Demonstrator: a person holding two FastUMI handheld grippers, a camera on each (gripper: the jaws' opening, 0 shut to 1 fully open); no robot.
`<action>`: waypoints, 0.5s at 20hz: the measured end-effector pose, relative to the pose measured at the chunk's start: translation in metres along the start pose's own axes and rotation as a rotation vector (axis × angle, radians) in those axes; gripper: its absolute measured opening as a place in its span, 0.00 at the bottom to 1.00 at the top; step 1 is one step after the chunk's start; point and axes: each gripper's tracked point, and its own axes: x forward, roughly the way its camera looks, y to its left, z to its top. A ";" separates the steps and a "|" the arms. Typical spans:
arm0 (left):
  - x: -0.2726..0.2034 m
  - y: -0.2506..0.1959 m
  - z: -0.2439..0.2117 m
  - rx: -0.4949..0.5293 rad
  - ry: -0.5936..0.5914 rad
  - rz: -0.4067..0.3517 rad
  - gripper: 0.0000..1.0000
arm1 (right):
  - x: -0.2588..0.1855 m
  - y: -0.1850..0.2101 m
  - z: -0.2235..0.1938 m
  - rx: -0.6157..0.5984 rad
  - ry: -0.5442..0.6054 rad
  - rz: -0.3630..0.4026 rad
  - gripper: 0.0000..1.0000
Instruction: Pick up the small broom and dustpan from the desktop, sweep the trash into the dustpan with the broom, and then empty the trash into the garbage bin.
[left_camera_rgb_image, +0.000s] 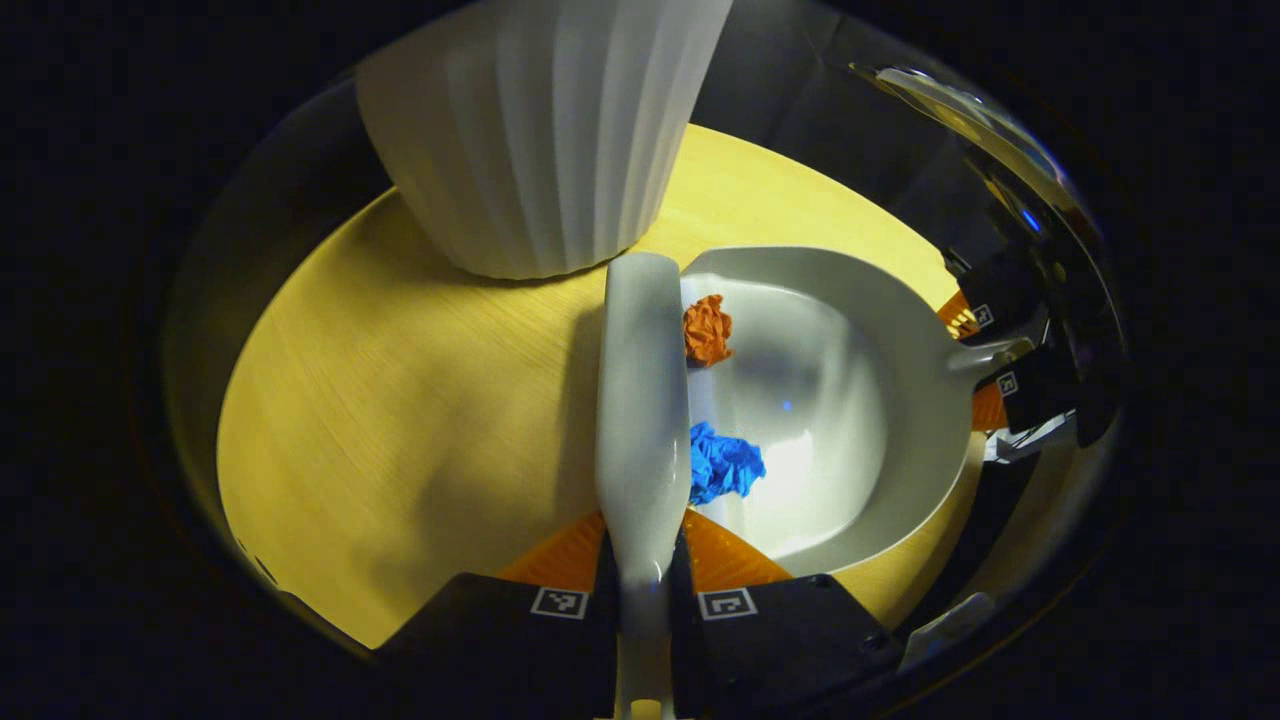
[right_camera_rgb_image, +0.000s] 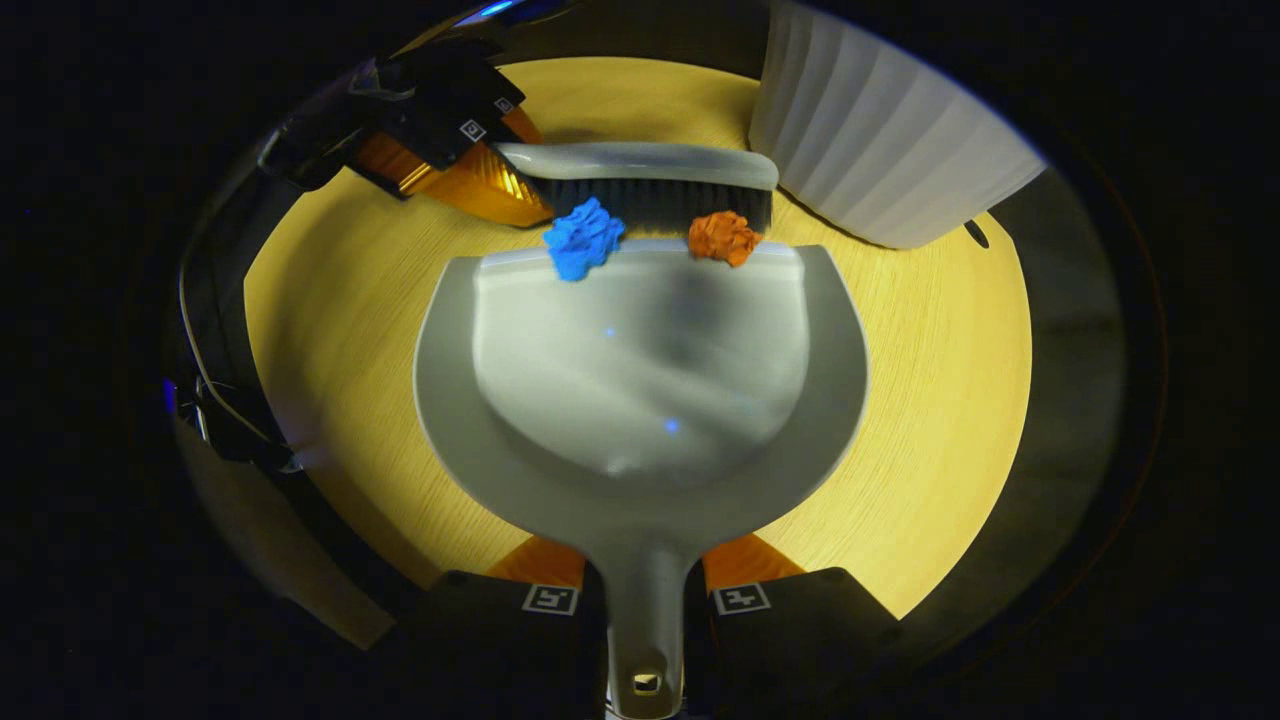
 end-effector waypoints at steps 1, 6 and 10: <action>-0.002 -0.007 0.001 -0.010 -0.003 -0.014 0.26 | 0.002 0.001 0.000 0.008 -0.012 0.000 0.34; -0.017 -0.022 0.010 -0.107 -0.037 -0.049 0.24 | 0.010 0.007 -0.005 0.053 -0.068 -0.015 0.34; -0.025 -0.007 0.015 -0.172 -0.112 -0.010 0.25 | 0.010 0.014 -0.008 0.109 -0.120 -0.032 0.34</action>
